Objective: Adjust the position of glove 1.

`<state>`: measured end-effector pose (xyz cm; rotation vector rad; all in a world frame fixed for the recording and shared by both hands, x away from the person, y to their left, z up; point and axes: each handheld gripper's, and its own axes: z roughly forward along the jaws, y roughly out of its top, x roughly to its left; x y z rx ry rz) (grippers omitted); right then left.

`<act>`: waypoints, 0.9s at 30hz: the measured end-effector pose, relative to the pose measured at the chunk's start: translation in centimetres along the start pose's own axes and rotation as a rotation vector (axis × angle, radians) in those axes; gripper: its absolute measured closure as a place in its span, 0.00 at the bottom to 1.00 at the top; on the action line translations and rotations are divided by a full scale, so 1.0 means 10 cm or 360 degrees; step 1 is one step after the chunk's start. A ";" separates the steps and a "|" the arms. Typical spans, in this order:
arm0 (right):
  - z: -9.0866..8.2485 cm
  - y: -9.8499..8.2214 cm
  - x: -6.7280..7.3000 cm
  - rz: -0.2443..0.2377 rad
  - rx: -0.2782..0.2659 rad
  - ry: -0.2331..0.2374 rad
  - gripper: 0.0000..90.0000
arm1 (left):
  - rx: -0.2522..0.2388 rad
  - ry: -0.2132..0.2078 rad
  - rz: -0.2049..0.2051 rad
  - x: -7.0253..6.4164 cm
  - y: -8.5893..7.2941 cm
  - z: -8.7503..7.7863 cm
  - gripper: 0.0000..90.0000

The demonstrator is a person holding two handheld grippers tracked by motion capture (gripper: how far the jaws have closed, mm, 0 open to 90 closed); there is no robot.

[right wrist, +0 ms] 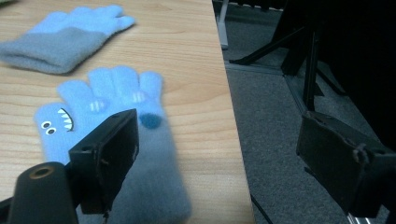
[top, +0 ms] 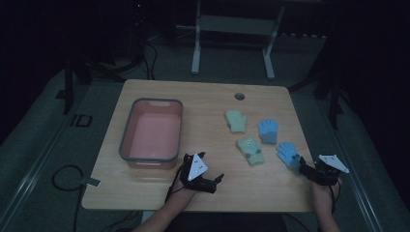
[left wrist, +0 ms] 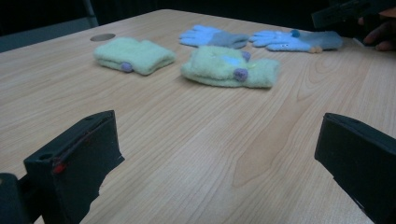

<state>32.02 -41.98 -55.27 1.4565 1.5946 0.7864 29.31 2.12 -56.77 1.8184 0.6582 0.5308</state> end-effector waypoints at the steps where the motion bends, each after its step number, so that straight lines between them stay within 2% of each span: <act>1: 0.00 0.00 0.00 -0.0002 0.0006 -0.0001 0.15 | 0.0001 0.0003 0.0001 0.00 0.00 0.00 0.00; 7: 0.00 0.00 -0.01 0.0028 0.0042 -0.0006 0.14 | 0.0007 0.0023 0.0010 -0.01 0.00 0.01 0.00; 11: -0.01 0.00 -0.01 0.0049 0.0078 0.0026 0.13 | 0.0008 0.0024 0.0015 -0.01 0.00 0.01 0.00; 15: -0.02 0.04 -0.03 -0.0009 0.0158 0.0029 0.13 | 0.0005 0.0025 0.0018 -0.02 0.00 0.00 0.00; 16: -0.03 0.05 -0.05 0.0006 0.0183 0.0041 0.15 | 0.0003 0.0028 0.0015 -0.02 0.00 0.00 0.00; 19: -0.02 0.09 -0.12 0.0106 0.0298 0.0163 0.18 | 0.0000 0.0038 0.0013 -0.02 0.00 0.00 0.00; 21: -0.01 0.11 -0.12 0.0118 0.0348 0.0213 0.19 | -0.0002 0.0037 0.0021 -0.02 0.00 0.00 0.00; 24: 0.00 0.18 -0.09 0.0149 0.0393 0.0252 0.16 | -0.0004 0.0035 0.0033 -0.03 0.00 0.00 0.00; 27: -0.05 0.27 -0.03 0.0121 0.0360 0.0271 0.14 | -0.0009 0.0045 0.0033 -0.03 0.00 0.00 0.00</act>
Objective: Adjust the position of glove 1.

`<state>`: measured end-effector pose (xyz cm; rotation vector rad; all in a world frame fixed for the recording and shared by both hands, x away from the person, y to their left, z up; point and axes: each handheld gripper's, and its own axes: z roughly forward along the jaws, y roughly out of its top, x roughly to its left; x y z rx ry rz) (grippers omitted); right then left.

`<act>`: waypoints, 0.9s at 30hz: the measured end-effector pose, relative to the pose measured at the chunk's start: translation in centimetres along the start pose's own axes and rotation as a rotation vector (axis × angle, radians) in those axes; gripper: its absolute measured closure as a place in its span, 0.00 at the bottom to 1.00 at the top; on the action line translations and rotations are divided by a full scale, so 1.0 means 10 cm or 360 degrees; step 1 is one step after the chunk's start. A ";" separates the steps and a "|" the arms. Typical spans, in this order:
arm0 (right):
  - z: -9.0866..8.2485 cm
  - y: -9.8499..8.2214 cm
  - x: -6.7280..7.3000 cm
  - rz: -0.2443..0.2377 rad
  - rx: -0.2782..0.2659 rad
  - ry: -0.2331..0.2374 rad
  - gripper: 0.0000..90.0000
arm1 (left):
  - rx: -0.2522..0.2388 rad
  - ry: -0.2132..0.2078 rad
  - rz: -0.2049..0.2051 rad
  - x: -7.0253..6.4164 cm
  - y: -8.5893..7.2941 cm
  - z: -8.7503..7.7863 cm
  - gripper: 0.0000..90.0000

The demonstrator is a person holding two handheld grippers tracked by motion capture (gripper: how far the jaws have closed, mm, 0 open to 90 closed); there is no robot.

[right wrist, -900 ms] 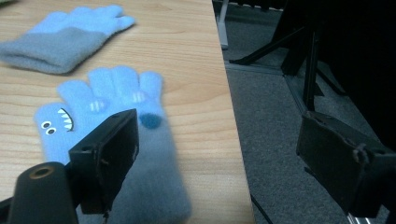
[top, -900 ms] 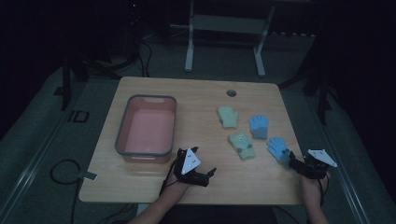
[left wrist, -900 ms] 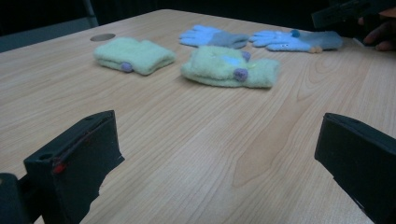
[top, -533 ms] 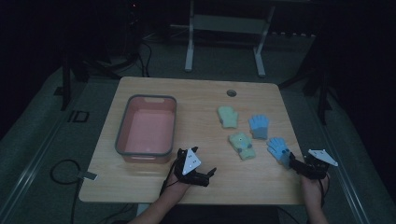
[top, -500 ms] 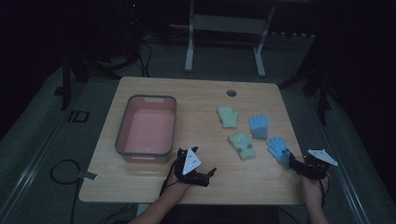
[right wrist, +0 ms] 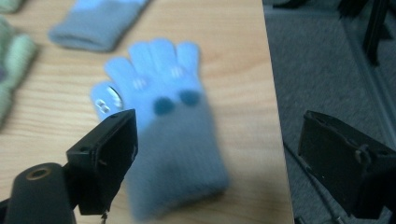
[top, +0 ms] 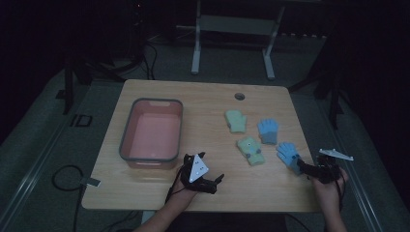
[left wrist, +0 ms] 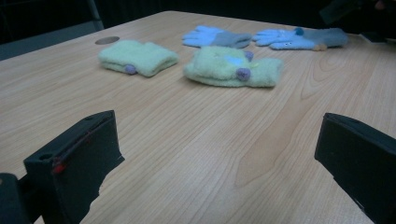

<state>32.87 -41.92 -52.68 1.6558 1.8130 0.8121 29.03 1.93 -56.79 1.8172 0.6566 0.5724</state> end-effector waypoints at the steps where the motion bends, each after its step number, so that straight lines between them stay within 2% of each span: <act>1: -0.02 0.02 0.03 -0.0012 -0.0003 0.0013 0.14 | -0.0002 0.0004 -0.0001 0.00 0.00 0.00 0.00; 8: -0.16 0.24 0.12 -0.0090 -0.0071 0.0100 0.15 | -0.0004 -0.0010 -0.0001 0.00 0.00 0.00 0.00; 11: -0.18 0.34 0.15 -0.0121 -0.0050 0.0142 0.20 | -0.0005 -0.0013 -0.0003 0.01 0.00 0.00 0.00; 18: -0.15 0.50 0.23 -0.0139 -0.0044 0.0127 0.21 | -0.0001 -0.0016 -0.0004 0.01 0.00 0.00 0.00; 23: -0.13 0.56 0.33 -0.0239 -0.0061 0.0141 0.30 | -0.0009 -0.0016 -0.0016 0.02 0.00 -0.01 0.00; 27: -0.10 0.57 0.42 -0.0264 -0.0053 0.0170 0.32 | -0.0003 -0.0017 -0.0005 0.01 0.00 0.00 0.00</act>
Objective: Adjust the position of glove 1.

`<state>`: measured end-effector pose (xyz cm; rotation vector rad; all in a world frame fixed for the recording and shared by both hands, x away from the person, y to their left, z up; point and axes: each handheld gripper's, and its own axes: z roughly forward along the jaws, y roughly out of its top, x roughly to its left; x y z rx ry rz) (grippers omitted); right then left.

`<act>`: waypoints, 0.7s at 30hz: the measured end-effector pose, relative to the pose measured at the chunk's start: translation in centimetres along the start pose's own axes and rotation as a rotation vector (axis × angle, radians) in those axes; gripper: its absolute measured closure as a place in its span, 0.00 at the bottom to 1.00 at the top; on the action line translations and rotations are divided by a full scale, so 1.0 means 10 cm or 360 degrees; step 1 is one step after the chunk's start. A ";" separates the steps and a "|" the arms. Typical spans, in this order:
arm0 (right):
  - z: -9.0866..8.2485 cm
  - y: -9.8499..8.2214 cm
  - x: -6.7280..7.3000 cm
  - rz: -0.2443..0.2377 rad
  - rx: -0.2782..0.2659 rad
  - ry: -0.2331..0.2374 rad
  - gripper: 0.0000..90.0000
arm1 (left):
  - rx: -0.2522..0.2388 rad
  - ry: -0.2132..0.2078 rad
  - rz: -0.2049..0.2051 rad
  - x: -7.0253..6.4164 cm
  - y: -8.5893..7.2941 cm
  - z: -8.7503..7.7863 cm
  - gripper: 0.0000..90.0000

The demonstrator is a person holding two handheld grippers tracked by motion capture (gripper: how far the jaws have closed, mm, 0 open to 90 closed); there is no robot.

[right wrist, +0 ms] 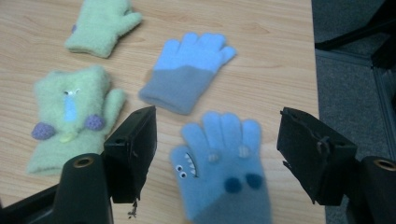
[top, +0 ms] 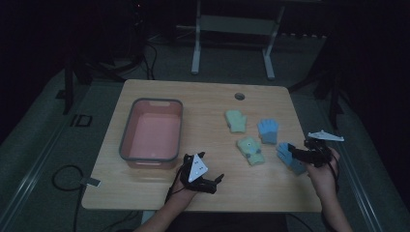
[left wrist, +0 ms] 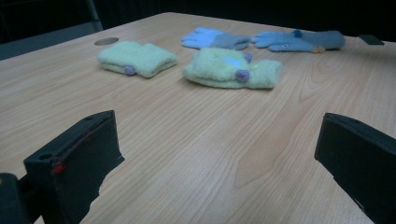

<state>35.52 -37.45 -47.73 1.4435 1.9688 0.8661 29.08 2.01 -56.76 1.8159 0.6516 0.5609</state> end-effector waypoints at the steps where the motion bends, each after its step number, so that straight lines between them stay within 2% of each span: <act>1: 0.01 0.01 0.02 -0.0002 0.0001 0.0004 0.32 | 0.0000 0.0000 0.0001 0.00 0.00 0.00 0.00; 5: 0.04 0.07 0.09 -0.0027 0.0005 0.0021 0.33 | 0.0001 -0.0001 -0.0002 0.00 0.00 0.00 0.00; 13: 0.06 0.24 0.21 -0.0063 -0.0075 0.0034 0.40 | 0.0002 -0.0004 0.0002 0.00 0.00 0.00 0.00; 16: 0.10 0.30 0.25 -0.0084 -0.0069 0.0079 0.45 | 0.0002 -0.0006 0.0002 0.00 0.00 0.00 0.00; 21: 0.19 0.37 0.34 -0.0131 -0.0039 0.0139 0.47 | 0.0005 -0.0015 0.0010 0.00 0.00 0.01 0.00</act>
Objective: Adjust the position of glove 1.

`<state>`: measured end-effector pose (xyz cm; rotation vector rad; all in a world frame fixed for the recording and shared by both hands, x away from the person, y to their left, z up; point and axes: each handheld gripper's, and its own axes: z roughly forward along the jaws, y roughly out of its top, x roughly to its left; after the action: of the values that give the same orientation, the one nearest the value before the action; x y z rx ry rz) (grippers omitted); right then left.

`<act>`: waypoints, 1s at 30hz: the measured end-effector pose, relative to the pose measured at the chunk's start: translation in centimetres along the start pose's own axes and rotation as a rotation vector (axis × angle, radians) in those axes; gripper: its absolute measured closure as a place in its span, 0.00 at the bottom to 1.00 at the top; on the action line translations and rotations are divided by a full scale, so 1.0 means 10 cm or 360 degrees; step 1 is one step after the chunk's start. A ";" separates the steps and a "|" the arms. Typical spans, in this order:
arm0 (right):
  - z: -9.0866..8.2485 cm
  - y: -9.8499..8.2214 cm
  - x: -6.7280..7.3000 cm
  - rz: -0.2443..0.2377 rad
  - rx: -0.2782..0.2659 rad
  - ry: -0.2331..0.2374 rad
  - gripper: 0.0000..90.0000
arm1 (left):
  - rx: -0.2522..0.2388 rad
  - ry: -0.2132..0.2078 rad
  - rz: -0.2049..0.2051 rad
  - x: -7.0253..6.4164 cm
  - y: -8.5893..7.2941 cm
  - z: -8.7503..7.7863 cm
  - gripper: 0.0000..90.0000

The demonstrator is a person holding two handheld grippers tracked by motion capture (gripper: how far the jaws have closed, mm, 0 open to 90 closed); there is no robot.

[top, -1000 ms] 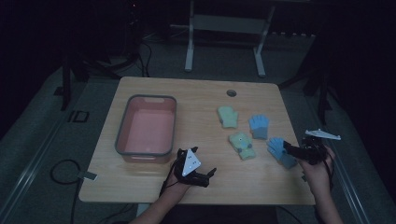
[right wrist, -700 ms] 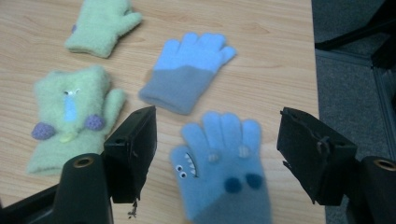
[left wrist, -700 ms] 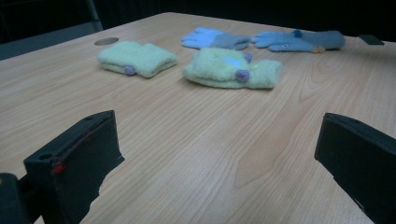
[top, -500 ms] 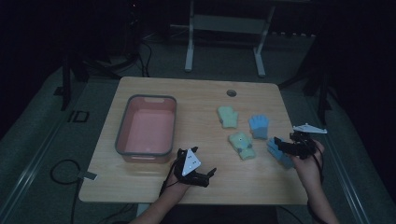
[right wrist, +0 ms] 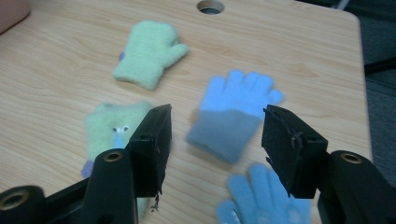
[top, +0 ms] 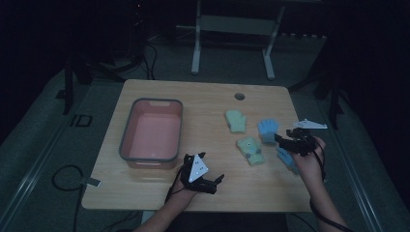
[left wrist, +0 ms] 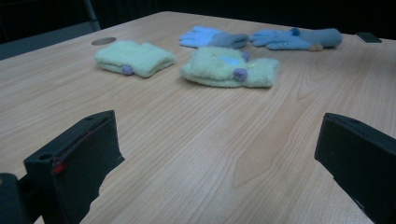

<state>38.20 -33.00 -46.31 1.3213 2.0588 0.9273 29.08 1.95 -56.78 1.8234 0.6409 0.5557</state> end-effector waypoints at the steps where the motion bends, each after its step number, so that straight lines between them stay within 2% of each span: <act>1: 0.02 0.02 0.02 -0.0013 0.0009 0.0001 0.47 | 0.0001 0.0000 0.0001 0.00 0.00 0.00 0.00; 4: 0.09 0.07 0.08 -0.0044 0.0025 0.0005 0.47 | -0.0002 0.0000 0.0000 0.00 0.00 0.00 0.00; 14: 0.28 0.27 0.21 -0.0056 0.0008 0.0110 0.52 | -0.0002 -0.0001 -0.0004 0.00 0.00 0.00 0.00; 19: 0.41 0.38 0.29 -0.0090 0.0009 0.0155 0.53 | -0.0003 -0.0001 -0.0006 0.00 0.00 0.00 0.00; 21: 0.47 0.42 0.31 -0.0086 0.0006 0.0197 0.53 | -0.0003 -0.0003 -0.0006 0.00 0.00 0.00 0.00; 30: 0.78 0.62 0.50 -0.0174 0.0016 0.0303 0.58 | -0.0006 -0.0009 -0.0010 0.01 0.00 0.00 0.00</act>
<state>45.46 -24.53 -46.72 1.1503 2.2571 1.0290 29.13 2.03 -56.78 1.8183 0.6410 0.5471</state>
